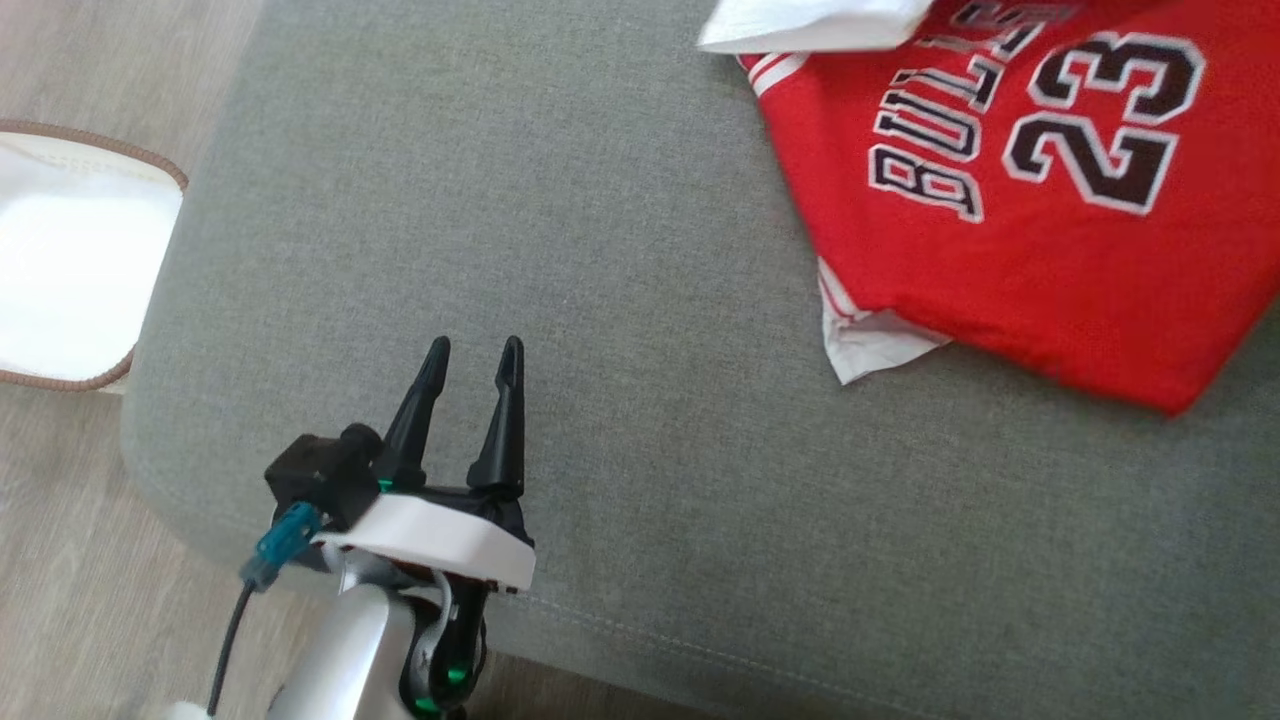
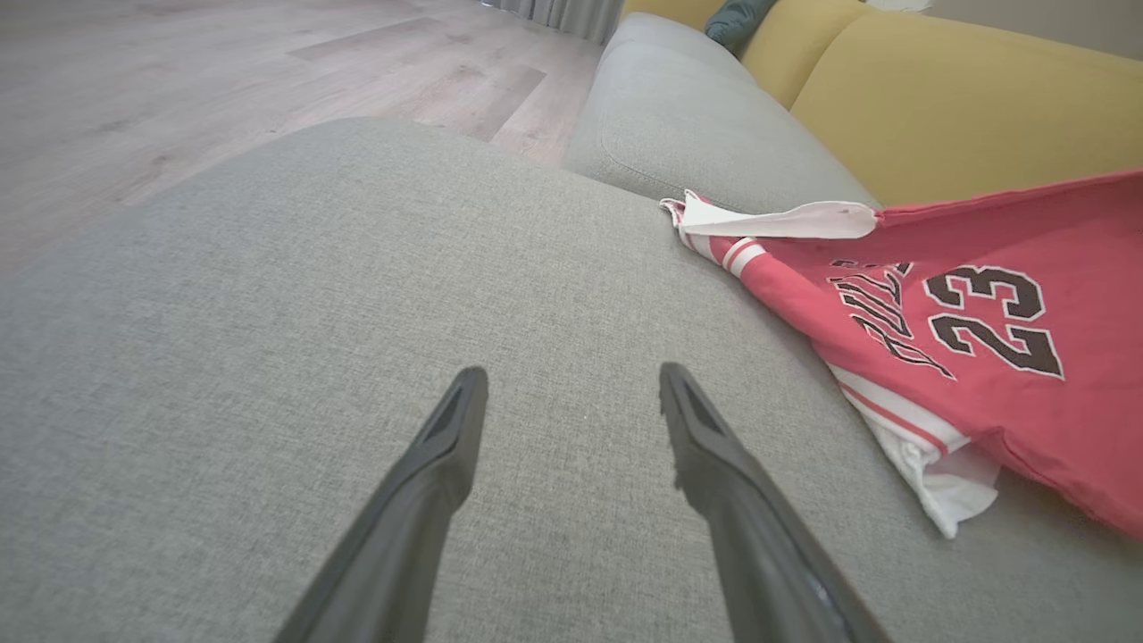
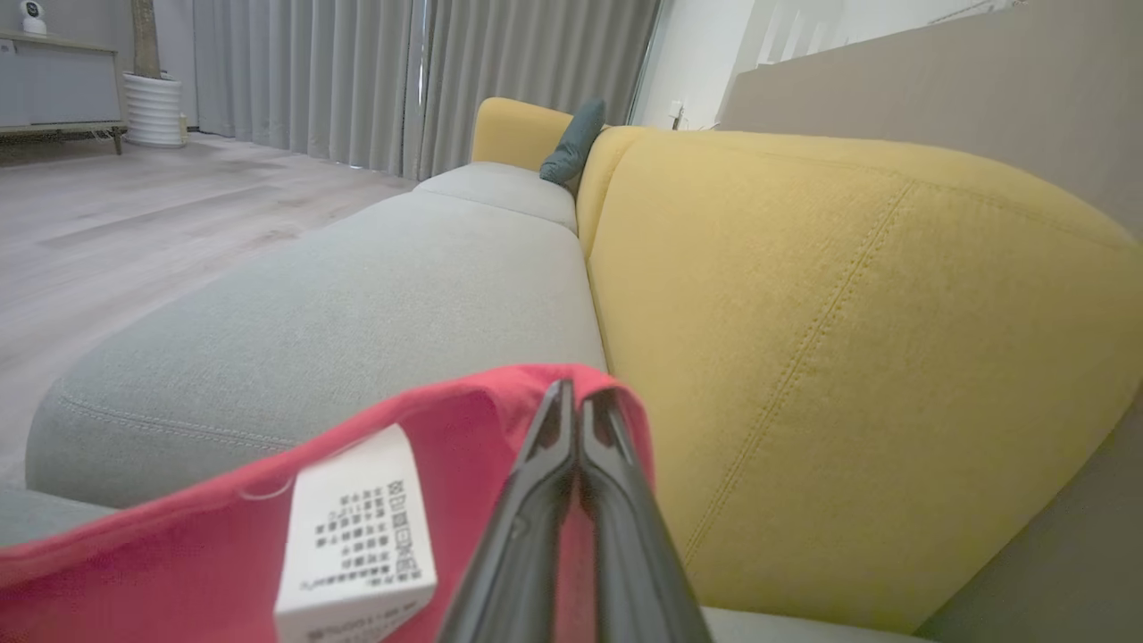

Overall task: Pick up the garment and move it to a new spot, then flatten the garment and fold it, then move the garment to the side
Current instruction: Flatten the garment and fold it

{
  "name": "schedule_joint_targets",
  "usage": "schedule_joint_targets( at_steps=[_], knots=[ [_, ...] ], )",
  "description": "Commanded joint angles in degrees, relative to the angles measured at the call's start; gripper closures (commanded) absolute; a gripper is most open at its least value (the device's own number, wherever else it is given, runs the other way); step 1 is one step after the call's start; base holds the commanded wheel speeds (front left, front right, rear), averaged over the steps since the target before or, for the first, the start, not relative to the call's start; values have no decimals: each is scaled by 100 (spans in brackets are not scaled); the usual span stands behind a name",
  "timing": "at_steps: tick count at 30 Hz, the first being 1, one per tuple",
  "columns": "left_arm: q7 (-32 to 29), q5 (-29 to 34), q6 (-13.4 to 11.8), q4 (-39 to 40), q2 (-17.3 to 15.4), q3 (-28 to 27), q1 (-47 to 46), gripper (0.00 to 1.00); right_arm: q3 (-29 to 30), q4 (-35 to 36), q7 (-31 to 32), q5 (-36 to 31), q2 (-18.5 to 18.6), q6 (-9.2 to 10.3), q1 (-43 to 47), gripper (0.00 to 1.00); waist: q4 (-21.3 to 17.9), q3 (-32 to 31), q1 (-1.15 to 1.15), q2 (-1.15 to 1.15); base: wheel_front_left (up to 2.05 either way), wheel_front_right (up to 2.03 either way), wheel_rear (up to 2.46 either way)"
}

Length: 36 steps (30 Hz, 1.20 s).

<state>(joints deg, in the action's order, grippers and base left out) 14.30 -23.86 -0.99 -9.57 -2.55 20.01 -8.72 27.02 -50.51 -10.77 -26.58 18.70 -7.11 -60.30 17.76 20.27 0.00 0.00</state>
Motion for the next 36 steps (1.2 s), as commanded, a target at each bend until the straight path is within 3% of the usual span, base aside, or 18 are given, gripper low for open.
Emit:
schedule_joint_targets(
  at_steps=[1,10,20,28,36],
  knots=[
    [70,16,-1,150,-32,-117,-176,0,171,108,10,-263,10,-37,-271,0,-14,-10,0,0,0,0,0],
    [70,84,-4,159,-32,-178,-160,0,607,-248,-147,-779,-332,-37,-314,0,-280,-87,0,0,0,0,0],
    [70,177,6,270,-32,-402,-118,0,-295,-945,-417,-28,-1090,-37,-159,0,-1081,-439,0,0,0,0,0],
    [70,181,-17,316,-32,-488,-12,0,-1648,-283,-421,1421,-1511,-37,1179,0,-1583,-763,0,0,0,0,0],
    [70,156,-35,337,-32,-512,62,0,-2582,962,-422,2446,-1575,-37,3153,0,-1647,-880,0,0,0,0,0]
  ],
)
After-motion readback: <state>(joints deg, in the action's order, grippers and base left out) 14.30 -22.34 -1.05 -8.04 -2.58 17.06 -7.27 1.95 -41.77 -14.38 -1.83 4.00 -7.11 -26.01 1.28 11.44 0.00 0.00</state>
